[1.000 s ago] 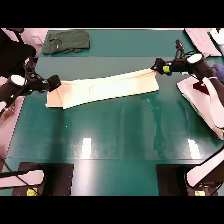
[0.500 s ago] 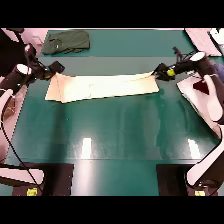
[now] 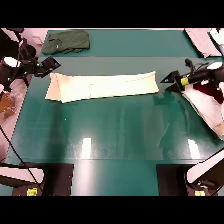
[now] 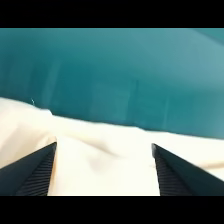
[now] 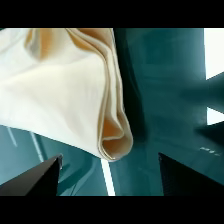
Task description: Fold the shirts.
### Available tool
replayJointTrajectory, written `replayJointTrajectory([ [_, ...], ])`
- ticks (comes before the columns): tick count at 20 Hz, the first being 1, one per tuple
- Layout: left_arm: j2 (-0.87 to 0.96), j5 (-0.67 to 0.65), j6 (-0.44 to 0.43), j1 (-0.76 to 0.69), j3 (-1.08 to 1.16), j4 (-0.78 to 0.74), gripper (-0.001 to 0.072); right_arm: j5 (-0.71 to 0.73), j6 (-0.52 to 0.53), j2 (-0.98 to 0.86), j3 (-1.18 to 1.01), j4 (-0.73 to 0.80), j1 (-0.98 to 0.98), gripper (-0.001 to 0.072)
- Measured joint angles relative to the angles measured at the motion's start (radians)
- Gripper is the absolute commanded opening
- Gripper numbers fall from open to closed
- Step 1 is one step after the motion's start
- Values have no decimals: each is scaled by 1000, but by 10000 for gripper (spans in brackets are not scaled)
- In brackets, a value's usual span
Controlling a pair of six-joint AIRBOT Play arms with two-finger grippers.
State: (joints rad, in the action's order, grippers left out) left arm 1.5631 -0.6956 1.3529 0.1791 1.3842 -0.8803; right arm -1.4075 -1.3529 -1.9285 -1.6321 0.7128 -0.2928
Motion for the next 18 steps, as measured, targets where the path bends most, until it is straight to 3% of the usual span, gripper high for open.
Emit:
replayJointTrajectory([
  [7,0,-101,-35,1,5,89,718,174,86,4,163,-155,76,688],
  [8,0,-114,-40,1,5,110,718,216,92,-1,163,-163,103,662],
  [9,0,-126,-43,1,5,126,718,245,93,-8,151,-162,128,542],
  [11,0,-154,-47,1,5,148,717,292,93,-39,110,-160,178,157],
  [12,0,-171,-50,1,5,156,717,299,91,-51,81,-145,202,42],
  [13,0,-188,-50,-1,5,160,698,310,89,-58,51,-135,222,16],
  [14,0,-202,-51,-8,5,162,536,319,88,-60,21,-131,237,16],
  [15,1,-217,-58,-23,5,158,492,321,81,-53,-6,-126,248,16],
  [18,9,-239,-71,-105,5,105,493,271,40,6,-55,-13,266,15],
])
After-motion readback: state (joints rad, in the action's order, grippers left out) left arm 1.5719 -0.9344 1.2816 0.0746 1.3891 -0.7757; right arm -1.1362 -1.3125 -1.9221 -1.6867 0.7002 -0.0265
